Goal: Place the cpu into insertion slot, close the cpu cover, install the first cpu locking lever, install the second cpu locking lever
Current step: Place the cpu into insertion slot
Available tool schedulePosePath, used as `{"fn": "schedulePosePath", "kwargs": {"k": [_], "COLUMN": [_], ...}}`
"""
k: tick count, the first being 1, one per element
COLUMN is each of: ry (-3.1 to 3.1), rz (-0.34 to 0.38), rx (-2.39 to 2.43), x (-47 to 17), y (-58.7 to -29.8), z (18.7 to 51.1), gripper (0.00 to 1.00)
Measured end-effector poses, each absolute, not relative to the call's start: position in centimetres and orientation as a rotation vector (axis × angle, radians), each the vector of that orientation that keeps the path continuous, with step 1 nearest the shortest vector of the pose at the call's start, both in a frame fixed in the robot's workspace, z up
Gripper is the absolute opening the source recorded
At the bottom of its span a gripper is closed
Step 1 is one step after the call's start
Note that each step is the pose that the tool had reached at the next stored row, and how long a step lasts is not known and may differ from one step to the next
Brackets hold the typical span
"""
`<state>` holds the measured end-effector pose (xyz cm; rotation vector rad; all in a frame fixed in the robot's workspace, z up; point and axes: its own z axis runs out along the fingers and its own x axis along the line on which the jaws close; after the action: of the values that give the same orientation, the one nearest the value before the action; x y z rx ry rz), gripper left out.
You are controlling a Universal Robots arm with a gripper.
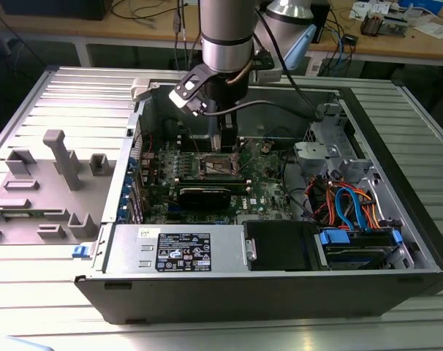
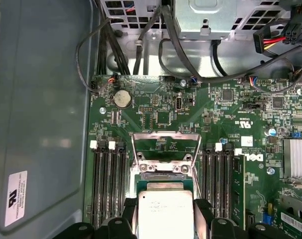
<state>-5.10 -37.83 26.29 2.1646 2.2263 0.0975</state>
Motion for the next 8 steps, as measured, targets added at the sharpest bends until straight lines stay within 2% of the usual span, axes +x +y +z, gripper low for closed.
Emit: {"fn": "schedulePosePath", "kwargs": {"k": [8], "ry": [2.281], "rz": [0.094], "rx": [2.109], "x": [-5.1], "y": [-37.8], "z": [25.0], "gripper": [0.54]}}
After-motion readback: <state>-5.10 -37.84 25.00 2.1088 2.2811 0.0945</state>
